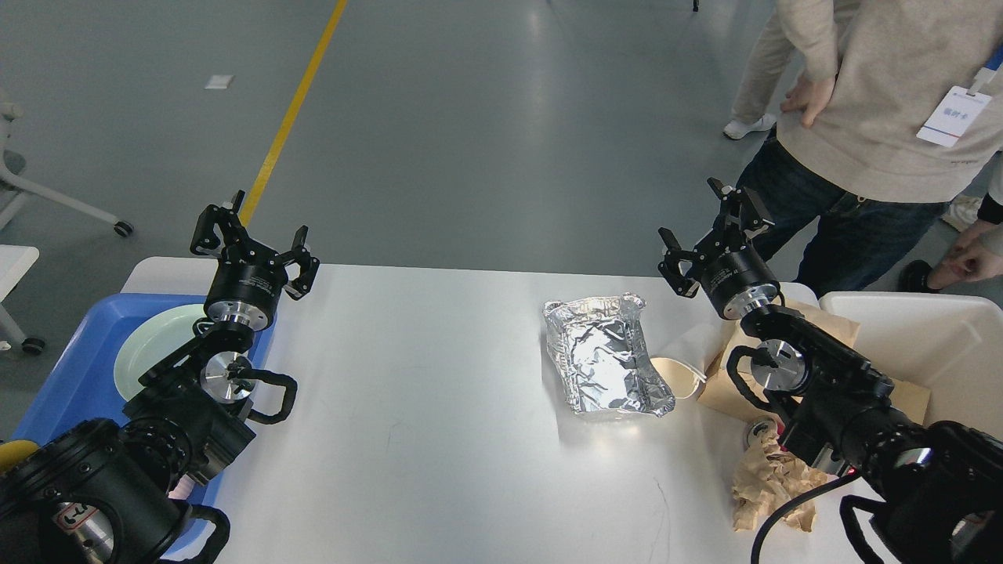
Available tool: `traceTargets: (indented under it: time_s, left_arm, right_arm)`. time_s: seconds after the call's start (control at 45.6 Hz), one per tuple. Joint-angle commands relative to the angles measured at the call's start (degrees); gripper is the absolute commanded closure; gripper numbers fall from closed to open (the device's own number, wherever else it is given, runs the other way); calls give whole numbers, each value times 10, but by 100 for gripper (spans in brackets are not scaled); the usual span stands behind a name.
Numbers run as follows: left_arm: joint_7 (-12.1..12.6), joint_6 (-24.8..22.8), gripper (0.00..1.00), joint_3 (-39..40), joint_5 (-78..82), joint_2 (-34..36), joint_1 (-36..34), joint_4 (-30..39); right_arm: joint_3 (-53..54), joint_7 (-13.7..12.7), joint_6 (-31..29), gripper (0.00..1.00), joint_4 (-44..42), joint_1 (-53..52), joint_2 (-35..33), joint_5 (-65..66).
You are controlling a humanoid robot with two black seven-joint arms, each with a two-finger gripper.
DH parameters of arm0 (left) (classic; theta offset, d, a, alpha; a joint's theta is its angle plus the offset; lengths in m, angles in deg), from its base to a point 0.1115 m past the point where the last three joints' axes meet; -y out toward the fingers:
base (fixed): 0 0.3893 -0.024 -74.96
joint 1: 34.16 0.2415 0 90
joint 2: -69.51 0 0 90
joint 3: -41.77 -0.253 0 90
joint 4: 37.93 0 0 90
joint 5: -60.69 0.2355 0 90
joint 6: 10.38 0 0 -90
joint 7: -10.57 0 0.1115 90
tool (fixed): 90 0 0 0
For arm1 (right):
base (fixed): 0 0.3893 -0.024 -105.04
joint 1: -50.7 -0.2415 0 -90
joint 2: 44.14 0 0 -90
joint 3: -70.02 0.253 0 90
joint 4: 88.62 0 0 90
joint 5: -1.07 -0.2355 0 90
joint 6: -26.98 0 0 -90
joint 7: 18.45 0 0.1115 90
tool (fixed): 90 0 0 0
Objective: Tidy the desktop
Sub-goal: 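Move the right gripper to the brown paper bag and grasp it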
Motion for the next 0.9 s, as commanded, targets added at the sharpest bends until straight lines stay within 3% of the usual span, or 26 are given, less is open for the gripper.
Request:
traceTargets:
  time_s: [0.0, 0.877]
  left_arm:
    - [0, 0, 4, 1, 0, 0, 0, 0]
    - [0, 0, 4, 0, 0, -1, 0, 0]
  right_arm:
    - [0, 0, 1, 0, -3, 14, -25, 0]
    - [-1, 3, -4, 0, 2, -14, -111, 4]
